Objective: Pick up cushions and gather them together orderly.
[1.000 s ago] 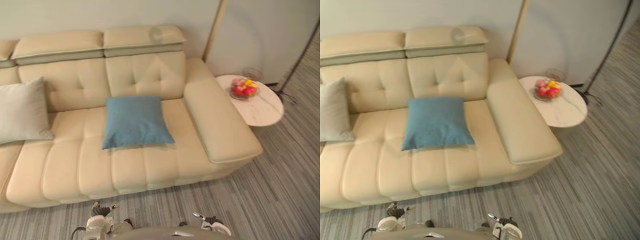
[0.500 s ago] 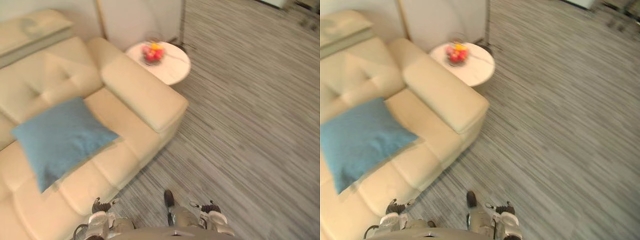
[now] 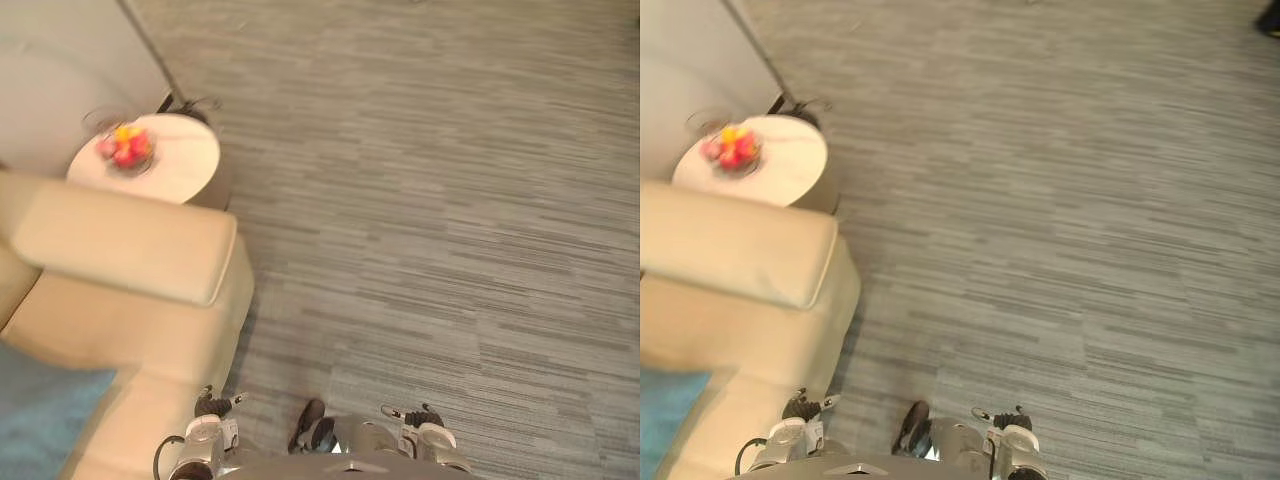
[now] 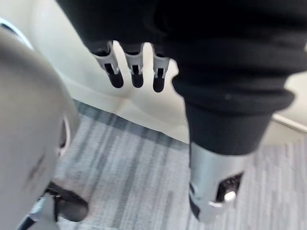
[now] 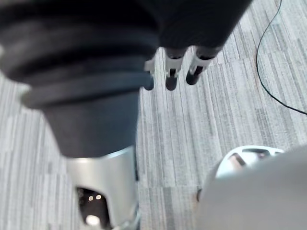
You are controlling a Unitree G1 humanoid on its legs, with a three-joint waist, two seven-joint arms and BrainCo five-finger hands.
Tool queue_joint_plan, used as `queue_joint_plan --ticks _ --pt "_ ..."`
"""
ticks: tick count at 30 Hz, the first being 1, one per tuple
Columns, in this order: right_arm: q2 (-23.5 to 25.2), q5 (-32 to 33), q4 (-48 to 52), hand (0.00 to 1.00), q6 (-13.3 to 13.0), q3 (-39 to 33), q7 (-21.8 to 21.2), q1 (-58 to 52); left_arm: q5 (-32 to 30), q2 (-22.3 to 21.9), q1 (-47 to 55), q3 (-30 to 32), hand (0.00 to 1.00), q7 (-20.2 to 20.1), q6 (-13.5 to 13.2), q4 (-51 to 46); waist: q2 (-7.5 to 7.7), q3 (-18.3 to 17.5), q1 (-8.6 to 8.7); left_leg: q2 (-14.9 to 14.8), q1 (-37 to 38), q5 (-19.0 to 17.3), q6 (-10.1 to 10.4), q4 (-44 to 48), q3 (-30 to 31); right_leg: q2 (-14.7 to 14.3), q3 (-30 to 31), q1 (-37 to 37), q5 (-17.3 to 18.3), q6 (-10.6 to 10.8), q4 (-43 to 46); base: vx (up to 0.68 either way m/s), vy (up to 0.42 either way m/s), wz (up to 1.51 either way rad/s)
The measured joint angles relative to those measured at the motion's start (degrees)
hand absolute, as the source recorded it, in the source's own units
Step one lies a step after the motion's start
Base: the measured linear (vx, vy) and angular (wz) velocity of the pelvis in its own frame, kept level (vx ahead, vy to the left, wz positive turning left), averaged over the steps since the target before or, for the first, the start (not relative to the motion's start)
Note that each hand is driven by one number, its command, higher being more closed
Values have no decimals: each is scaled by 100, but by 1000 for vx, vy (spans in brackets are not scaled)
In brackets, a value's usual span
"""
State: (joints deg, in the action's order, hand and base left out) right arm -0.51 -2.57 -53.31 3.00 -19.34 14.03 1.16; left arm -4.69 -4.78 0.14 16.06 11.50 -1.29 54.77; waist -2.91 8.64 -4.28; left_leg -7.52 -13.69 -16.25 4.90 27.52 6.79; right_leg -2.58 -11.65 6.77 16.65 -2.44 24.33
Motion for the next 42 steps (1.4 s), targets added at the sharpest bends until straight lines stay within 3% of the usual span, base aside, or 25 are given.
queue_joint_plan --ticks 1,2,4,8,12,13,15,16,17,18,21,23,24,26,29,31,33,34,35,36,37,39,40,41,42 --pt "43 0 0 0 -1 5 1 -28 11 16 1 8 0 -24 -3 5 37 -4 -10 36 83 112 -65 -75 -16 -23 123 -16 -22 32 -30 151 126 -108" --pt "177 0 2 0 -5 16 -5 -30 7 72 -15 64 0 -69 4 54 108 -65 2 49 302 291 61 -282 -210 -52 432 -72 -86 124 -171 165 154 -90" --pt "314 -1 9 0 -14 12 -22 -132 4 126 -23 80 0 -92 -6 161 296 -240 -7 42 541 339 47 -571 -743 -6 911 -96 -270 292 -466 204 213 -115" --pt "403 0 -5 0 -11 -107 -54 -196 0 154 -102 78 0 -160 4 330 370 -288 6 78 898 360 -92 -815 -1418 96 1362 -296 -743 510 -1013 131 278 -86" --pt "431 1 -186 0 -12 -135 -107 -80 3 172 -107 70 0 -172 6 346 374 -296 -16 121 1112 371 -122 -940 -1871 166 1453 -228 -1026 544 -1182 3 144 -77" --pt "427 0 -253 0 -8 -116 -111 -21 12 205 -105 40 0 -165 6 382 326 -275 -31 95 1184 436 -229 -1145 -2119 259 940 -87 -1128 504 -1251 -42 21 -75" --pt "422 -2 -390 0 -9 -127 -107 56 14 260 -87 -44 0 -142 11 379 373 -294 -35 95 1246 454 -256 -1365 -2366 566 -319 51 -974 294 -1150 -49 -3 -73" --pt "422 -5 -493 0 -4 -114 -107 119 15 356 -48 -157 0 -131 21 382 387 -284 -64 99 1303 455 -253 -1476 -2615 1051 -1852 84 -921 178 -986 -1 -48 -84" --pt "420 -5 -514 0 -9 -113 -105 131 14 405 -22 -178 0 -130 23 418 416 -267 -44 92 1354 471 -226 -1481 -2669 1088 -2134 30 -1022 321 -976 19 -71 -76" --pt "413 -6 -504 0 -19 -114 -105 145 14 413 -30 -183 0 -127 24 439 438 -257 -34 86 1388 482 -208 -1485 -2665 1057 -2055 22 -1025 324 -986 32 -112 -61" --pt "201 -1 -625 0 -78 -108 -100 228 3 460 1 -392 0 -98 35 490 253 -129 -40 -53 1414 478 -198 -1185 -2659 777 -1592 -29 -1069 300 -1202 -15 -142 -64" --pt "149 48 -610 0 -72 -120 -82 239 2 434 -5 -376 0 -112 32 431 142 -45 -28 -380 1023 376 -137 13 -2560 593 -1349 -138 -1083 267 -1319 -15 -117 -70" --pt "97 93 -596 0 -70 -88 -67 234 6 389 3 -333 0 -123 7 351 76 57 -84 -681 670 242 -230 1106 -2451 406 -1091 -251 -1010 154 -1324 11 -53 -89" --pt "56 115 -558 0 -74 -13 -12 272 4 332 -2 -312 0 -150 6 274 -71 95 -101 -769 402 9 -197 1775 -2217 243 -830 -360 -947 120 -1318 41 27 -102" --pt "20 121 -555 0 -75 7 34 266 16 289 1 -371 0 -168 -1 202 -75 102 -138 -487 8 -76 -196 1416 -2136 216 -304 -400 -924 116 -1378 58 70 -96" --pt "2 119 -459 0 -39 16 44 184 15 251 -11 -374 0 -186 -5 95 -81 103 -213 -270 -186 -7 -199 346 -2094 219 95 -410 -917 124 -1518 134 173 -110" --pt "10 120 -338 0 -43 27 51 95 27 237 -9 -370 0 -191 -9 89 -84 101 -240 -169 -127 385 -169 -467 -2051 213 428 -428 -891 173 -1676 245 243 -126" --pt "-13 132 -344 0 -34 27 120 68 21 254 -8 -412 0 -199 -9 161 -94 30 -290 -19 -14 520 -216 -673 -2085 184 709 -486 -875 340 -1654 283 206 -107" --pt "6 136 -346 0 -28 16 127 51 21 279 -8 -453 0 -205 -10 156 -30 14 -288 54 -11 489 -265 -666 -2084 239 789 -480 -830 368 -1559 256 155 -73" --pt "50 173 -344 0 -27 -32 124 -41 16 391 -12 -500 0 -225 -10 149 153 -54 -282 256 -22 382 -435 -581 -2076 372 896 -515 -634 487 -1384 354 224 -16" --pt "47 208 -337 0 -26 -117 122 -60 18 404 -22 -500 0 -242 -5 149 157 -53 -294 327 -38 253 -545 -459 -2087 485 942 -453 -493 625 -1180 417 241 -5" --pt "50 220 -268 0 -18 -169 108 -220 18 417 -25 -533 0 -243 2 203 293 -112 -315 584 205 -11 -667 -453 -2270 766 1108 35 -38 984 284 378 189 -11" --pt "54 214 -112 0 -25 -159 95 -253 14 445 -23 -558 0 -243 12 217 308 -91 -283 648 429 -131 -670 -443 -2328 882 1156 485 -95 1158 1543 418 115 -11" --pt "65 215 25 0 -38 -153 93 -260 14 489 16 -599 0 -240 46 218 321 -71 -187 671 675 -241 -766 -376 -2342 976 1142 870 -406 1300 2762 446 85 -1" --pt "71 214 74 0 -39 -154 90 -260 12 518 58 -637 0 -241 63 216 338 -57 -122 672 893 -375 -796 -323 -2334 1016 1073 1093 -514 1244 3540 492 31 6"
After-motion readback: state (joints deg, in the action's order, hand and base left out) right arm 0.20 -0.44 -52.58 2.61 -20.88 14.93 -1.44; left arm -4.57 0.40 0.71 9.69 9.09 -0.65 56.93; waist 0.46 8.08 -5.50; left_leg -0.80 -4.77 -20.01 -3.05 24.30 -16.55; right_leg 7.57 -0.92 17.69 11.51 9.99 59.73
